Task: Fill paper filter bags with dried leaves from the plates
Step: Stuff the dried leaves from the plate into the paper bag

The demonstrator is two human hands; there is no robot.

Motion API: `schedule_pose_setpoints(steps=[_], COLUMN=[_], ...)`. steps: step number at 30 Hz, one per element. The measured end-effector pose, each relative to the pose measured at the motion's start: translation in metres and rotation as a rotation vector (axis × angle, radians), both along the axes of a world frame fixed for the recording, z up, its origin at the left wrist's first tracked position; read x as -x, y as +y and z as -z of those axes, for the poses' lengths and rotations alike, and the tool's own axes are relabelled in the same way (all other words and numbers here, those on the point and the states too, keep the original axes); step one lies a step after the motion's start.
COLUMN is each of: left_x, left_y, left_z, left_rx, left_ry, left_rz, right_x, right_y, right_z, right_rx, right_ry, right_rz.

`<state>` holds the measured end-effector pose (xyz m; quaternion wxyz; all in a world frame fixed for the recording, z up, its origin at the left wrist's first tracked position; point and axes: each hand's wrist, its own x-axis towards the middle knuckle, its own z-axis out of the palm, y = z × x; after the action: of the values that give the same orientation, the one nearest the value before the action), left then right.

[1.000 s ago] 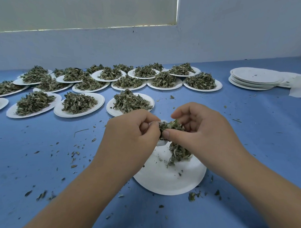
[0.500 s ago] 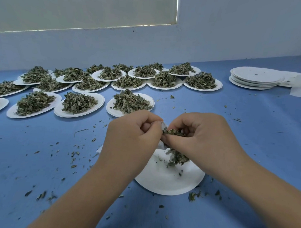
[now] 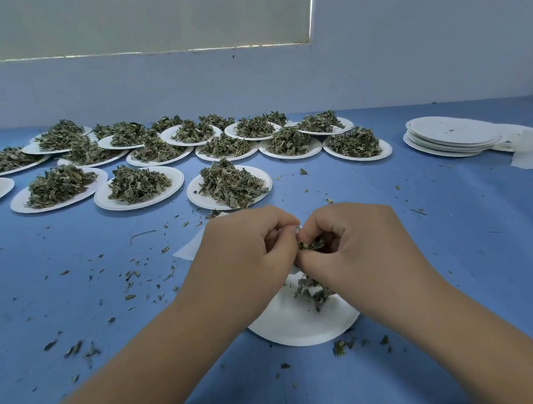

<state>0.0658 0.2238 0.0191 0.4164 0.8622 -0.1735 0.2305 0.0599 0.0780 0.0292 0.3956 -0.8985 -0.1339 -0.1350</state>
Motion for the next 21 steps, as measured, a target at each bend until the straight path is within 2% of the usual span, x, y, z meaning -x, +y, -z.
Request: schedule_pose_setpoints(steps=[8,13,16,21], left_x=[0.0014,-0.0011,-0.0021,-0.0028], left_y=[-0.0039,-0.0001,0.0018,0.0038], left_z=[-0.0028,-0.0053,-0.0061,-0.0068], left_rx=[0.207,0.279,0.287,0.289], left_ry=[0.219,0.225,0.231,0.226], left_rz=[0.044,0.022,0.001,-0.008], right_x=[-0.0029,-0.0032,-0.0033,-0.0042], right_y=[0.0015,0.0,-0.0007,-0.0023], right_z=[0.0047,0.0045,0.0029,0.0031], right_rx=[0.022,-0.017,0.018,-0.097], right_ry=[-0.098,-0.209,-0.203,-0.177], right_rz=[0.078,0.048,-0.035,-0.091])
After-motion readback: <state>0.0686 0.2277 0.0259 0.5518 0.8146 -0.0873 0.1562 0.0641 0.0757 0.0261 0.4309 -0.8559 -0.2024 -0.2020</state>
